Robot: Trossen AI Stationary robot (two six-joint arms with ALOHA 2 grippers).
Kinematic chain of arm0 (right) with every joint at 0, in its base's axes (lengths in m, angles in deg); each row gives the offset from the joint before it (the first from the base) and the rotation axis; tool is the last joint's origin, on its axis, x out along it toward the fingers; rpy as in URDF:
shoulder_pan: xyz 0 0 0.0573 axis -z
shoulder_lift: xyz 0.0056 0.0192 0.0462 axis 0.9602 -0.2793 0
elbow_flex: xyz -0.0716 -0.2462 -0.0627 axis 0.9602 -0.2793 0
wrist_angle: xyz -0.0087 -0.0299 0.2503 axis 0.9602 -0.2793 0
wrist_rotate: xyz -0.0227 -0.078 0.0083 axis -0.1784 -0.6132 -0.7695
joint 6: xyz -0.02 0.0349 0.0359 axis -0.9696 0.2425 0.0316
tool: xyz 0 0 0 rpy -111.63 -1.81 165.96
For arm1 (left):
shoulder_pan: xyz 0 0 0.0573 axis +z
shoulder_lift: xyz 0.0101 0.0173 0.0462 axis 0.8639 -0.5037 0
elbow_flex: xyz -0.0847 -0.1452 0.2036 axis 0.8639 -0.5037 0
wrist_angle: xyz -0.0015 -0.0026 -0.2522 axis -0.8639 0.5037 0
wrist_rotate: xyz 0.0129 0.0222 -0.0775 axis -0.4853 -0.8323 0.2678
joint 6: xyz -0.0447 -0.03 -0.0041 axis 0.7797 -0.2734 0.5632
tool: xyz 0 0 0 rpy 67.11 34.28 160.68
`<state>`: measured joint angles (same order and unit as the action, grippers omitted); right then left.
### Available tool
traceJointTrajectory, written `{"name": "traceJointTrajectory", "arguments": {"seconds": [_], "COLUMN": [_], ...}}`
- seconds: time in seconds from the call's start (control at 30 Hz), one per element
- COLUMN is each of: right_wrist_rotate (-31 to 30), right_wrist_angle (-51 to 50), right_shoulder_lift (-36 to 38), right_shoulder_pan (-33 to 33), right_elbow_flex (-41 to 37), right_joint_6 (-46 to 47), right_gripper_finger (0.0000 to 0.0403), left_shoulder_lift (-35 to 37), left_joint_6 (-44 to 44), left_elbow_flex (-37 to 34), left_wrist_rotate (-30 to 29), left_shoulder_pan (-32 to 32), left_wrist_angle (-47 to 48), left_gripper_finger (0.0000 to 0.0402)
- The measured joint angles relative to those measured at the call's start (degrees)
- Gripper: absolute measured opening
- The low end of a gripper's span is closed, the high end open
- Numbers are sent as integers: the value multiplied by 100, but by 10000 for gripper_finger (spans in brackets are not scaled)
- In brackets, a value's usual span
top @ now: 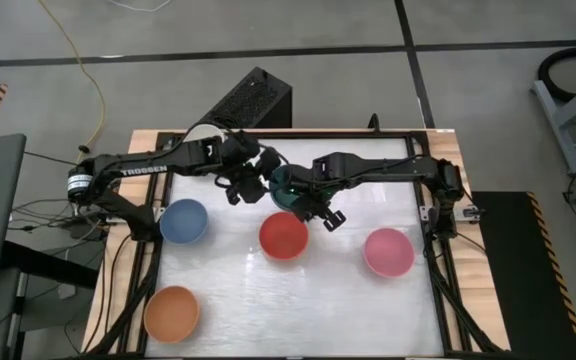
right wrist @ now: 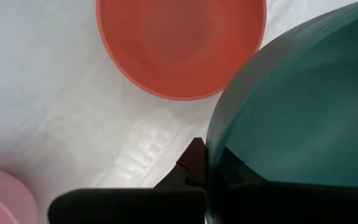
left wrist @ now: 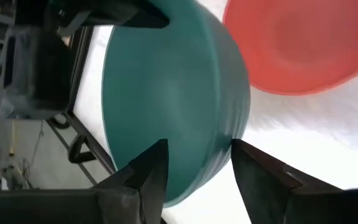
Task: Nest bowls inside each other
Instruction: Stack the green bowl on top of the white bowl
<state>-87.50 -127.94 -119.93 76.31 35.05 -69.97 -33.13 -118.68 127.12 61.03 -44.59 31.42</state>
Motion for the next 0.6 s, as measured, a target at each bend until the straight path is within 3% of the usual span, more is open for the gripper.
{"name": "traceJointTrajectory", "arguments": {"seconds": [0.6], "right_wrist_rotate": [-179], "right_wrist_angle": [33], "right_shoulder_lift": [0], "right_shoulder_pan": [-163], "right_elbow_flex": [-13], "right_joint_6": [-238], "right_gripper_finger": [8], "left_shoulder_lift": [0], "left_joint_6": [-458], "left_elbow_flex": [-2], "left_wrist_rotate": [-131], "left_shoulder_pan": [-165], "left_wrist_angle": [341], "left_gripper_finger": [8]}}
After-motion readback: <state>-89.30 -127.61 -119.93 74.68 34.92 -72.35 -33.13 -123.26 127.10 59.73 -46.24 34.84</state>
